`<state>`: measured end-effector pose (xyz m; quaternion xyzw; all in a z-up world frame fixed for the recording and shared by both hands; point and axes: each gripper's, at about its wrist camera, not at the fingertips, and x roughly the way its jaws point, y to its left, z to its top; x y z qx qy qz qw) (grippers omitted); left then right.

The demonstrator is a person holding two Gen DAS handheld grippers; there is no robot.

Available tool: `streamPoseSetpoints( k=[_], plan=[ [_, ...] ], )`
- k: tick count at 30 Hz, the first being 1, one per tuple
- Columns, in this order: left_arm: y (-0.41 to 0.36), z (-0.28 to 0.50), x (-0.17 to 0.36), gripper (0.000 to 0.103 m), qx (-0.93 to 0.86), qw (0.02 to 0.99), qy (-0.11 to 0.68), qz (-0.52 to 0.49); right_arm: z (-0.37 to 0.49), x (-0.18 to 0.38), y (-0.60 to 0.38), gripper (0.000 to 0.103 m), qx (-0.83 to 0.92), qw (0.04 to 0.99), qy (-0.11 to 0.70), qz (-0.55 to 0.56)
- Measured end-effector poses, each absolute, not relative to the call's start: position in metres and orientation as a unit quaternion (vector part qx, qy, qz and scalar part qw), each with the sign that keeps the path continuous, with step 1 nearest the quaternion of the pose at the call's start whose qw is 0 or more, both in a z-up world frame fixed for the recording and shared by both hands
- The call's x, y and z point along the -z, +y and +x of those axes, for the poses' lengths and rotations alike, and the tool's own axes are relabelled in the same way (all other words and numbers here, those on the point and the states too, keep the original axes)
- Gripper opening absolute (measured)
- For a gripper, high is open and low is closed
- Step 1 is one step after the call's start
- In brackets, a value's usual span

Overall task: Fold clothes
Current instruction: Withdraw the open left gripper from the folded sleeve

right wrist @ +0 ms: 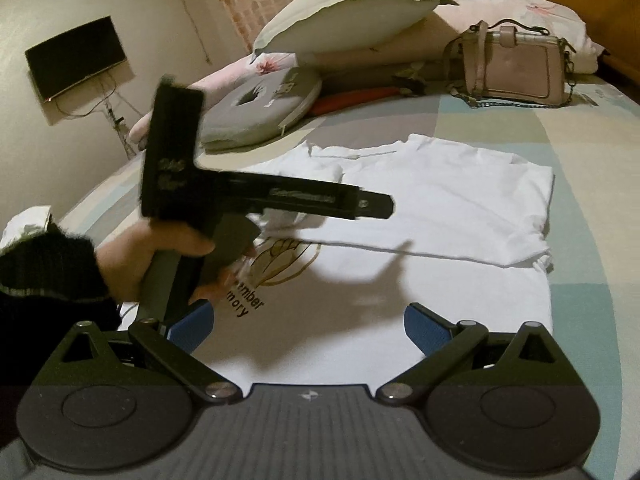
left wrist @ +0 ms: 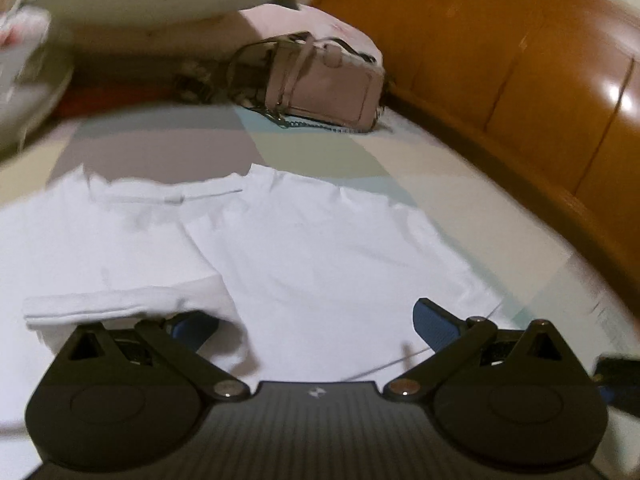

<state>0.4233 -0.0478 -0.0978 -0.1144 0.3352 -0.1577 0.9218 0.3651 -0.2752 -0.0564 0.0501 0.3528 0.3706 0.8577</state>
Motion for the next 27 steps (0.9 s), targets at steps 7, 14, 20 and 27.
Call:
streamPoseSetpoints(
  k=[7, 14, 20, 27],
  plan=[
    [0.014, 0.421, 0.114, 0.102, 0.092, 0.879, 0.300, -0.359, 0.368, 0.056, -0.285, 0.103, -0.359, 0.862, 0.349, 0.078],
    [0.004, 0.427, 0.097, 0.102, 0.103, 0.898, 0.276, -0.328, 0.372, 0.057, -0.286, 0.103, -0.355, 0.862, 0.350, 0.089],
    [-0.019, 0.433, 0.080, 0.102, 0.140, 0.914, 0.271, -0.266, 0.370, 0.058, -0.283, 0.103, -0.355, 0.861, 0.354, 0.081],
    [-0.052, 0.439, 0.064, 0.102, 0.209, 0.914, 0.298, -0.180, 0.370, 0.059, -0.281, 0.103, -0.351, 0.862, 0.358, 0.077]
  ],
)
